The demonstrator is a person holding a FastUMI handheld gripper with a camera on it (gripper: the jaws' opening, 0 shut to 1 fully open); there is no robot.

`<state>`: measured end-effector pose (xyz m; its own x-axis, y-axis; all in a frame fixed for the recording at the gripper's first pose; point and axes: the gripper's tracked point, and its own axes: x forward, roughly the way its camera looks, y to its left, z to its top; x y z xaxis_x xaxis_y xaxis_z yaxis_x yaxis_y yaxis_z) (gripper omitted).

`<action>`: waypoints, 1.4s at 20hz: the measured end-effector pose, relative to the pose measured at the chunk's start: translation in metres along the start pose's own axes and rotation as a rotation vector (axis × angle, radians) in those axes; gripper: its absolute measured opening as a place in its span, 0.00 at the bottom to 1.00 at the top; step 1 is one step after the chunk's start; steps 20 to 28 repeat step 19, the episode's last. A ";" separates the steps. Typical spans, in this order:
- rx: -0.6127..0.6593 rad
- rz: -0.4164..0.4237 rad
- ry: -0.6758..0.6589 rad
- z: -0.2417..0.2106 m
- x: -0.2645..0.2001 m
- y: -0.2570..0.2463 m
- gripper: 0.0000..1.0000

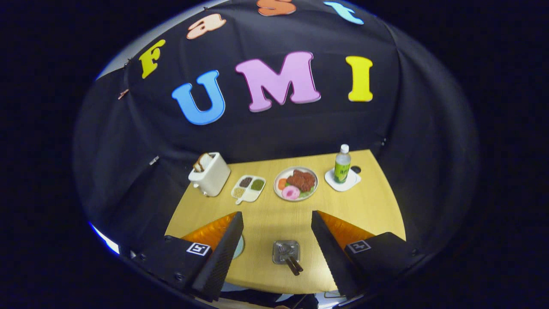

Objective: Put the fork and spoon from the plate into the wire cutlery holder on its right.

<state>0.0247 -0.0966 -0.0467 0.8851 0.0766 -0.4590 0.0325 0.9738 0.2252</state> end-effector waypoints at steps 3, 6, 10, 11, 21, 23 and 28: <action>-0.008 -0.040 -0.191 0.045 -0.033 0.012 0.99; -0.022 -0.090 -0.366 0.077 -0.056 0.017 0.99; -0.081 -0.180 -0.531 0.103 -0.084 0.020 0.99; -0.083 -0.204 -0.567 0.108 -0.090 0.023 0.99; -0.037 -0.220 -0.551 0.086 -0.092 0.040 0.99; -0.037 -0.220 -0.551 0.086 -0.092 0.040 0.99; -0.037 -0.220 -0.551 0.086 -0.092 0.040 0.99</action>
